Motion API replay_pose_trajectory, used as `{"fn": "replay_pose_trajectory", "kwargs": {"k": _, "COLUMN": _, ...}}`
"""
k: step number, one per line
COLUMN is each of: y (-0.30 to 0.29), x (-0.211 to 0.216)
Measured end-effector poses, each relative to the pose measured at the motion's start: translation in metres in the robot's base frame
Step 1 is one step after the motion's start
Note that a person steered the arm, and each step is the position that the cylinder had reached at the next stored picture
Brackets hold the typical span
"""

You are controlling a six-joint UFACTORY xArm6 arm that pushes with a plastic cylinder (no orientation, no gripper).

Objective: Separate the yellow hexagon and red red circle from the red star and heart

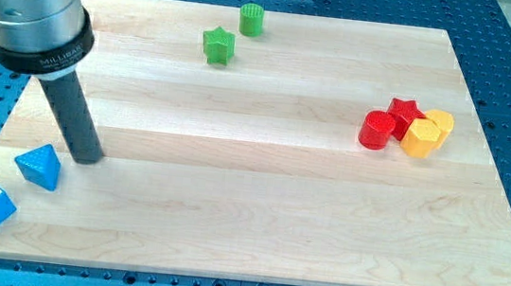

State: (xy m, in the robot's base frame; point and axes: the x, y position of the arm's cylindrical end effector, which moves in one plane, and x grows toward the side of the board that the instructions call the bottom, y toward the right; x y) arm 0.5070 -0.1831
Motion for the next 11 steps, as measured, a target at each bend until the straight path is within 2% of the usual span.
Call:
{"fn": "replay_pose_trajectory", "kwargs": {"k": 1, "y": 0.071, "x": 0.030}}
{"fn": "replay_pose_trajectory", "kwargs": {"k": 3, "y": 0.374, "x": 0.031}}
{"fn": "replay_pose_trajectory", "kwargs": {"k": 4, "y": 0.477, "x": -0.025}}
{"fn": "replay_pose_trajectory", "kwargs": {"k": 5, "y": 0.521, "x": -0.103}}
{"fn": "replay_pose_trajectory", "kwargs": {"k": 6, "y": 0.478, "x": -0.104}}
{"fn": "replay_pose_trajectory", "kwargs": {"k": 7, "y": 0.357, "x": -0.068}}
{"fn": "replay_pose_trajectory", "kwargs": {"k": 8, "y": 0.278, "x": -0.039}}
{"fn": "replay_pose_trajectory", "kwargs": {"k": 9, "y": 0.321, "x": -0.014}}
{"fn": "replay_pose_trajectory", "kwargs": {"k": 10, "y": 0.286, "x": 0.008}}
{"fn": "replay_pose_trajectory", "kwargs": {"k": 11, "y": 0.131, "x": 0.022}}
